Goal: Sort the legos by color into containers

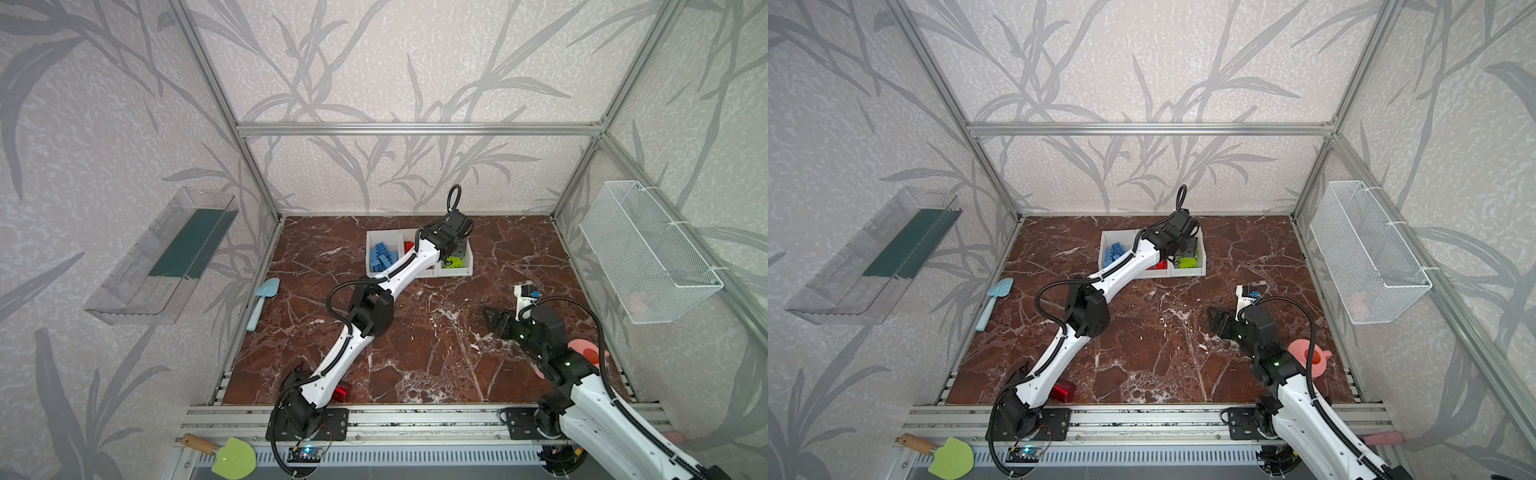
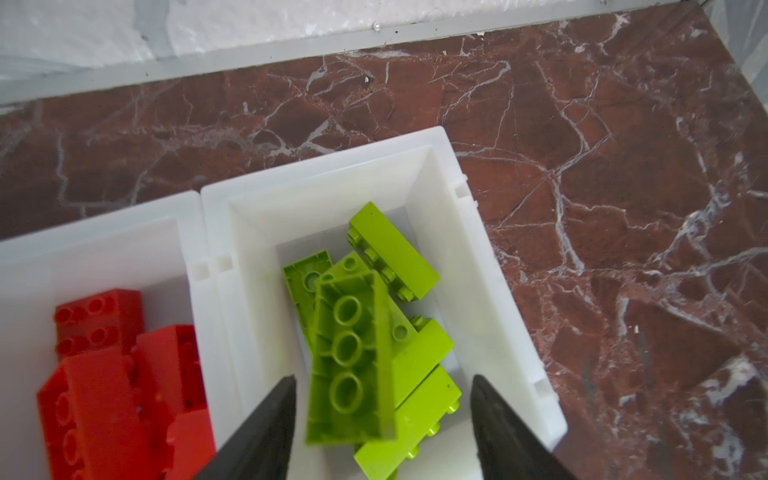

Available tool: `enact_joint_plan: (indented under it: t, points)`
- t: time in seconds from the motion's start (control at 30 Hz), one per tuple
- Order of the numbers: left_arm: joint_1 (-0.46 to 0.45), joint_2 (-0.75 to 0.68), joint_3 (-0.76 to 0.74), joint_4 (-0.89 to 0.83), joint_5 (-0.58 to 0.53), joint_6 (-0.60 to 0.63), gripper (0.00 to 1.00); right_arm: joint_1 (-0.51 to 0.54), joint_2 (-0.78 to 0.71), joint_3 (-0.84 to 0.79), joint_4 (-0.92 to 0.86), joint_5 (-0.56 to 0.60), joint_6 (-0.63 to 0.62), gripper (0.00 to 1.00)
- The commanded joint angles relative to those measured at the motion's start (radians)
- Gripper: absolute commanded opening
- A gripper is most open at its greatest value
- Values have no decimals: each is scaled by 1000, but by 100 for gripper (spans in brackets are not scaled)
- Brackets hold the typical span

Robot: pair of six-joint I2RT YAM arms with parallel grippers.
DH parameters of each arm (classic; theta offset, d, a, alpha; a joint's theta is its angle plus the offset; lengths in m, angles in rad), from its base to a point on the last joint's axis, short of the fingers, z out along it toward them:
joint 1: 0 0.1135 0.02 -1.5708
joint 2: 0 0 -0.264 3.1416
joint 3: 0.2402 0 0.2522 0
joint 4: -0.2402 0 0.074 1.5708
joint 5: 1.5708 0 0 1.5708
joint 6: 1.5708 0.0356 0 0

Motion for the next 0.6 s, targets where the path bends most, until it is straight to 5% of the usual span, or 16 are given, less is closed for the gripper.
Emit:
enact_joint_plan:
  t: [0.0,0.2,0.27,0.57]
  points:
    - [-4,-39,27,-19,-18,-12,75,4,-14,19,-7,5,-14,78]
    - [-5,-171,-46,-50,-56,-49,84,3,-20,103,-99,50,-66,88]
    - [-4,-292,-209,15,-95,-55,88,3,-16,136,-141,90,-81,99]
    - [88,-838,-928,196,-205,-89,90,-2,97,259,-176,314,-267,99]
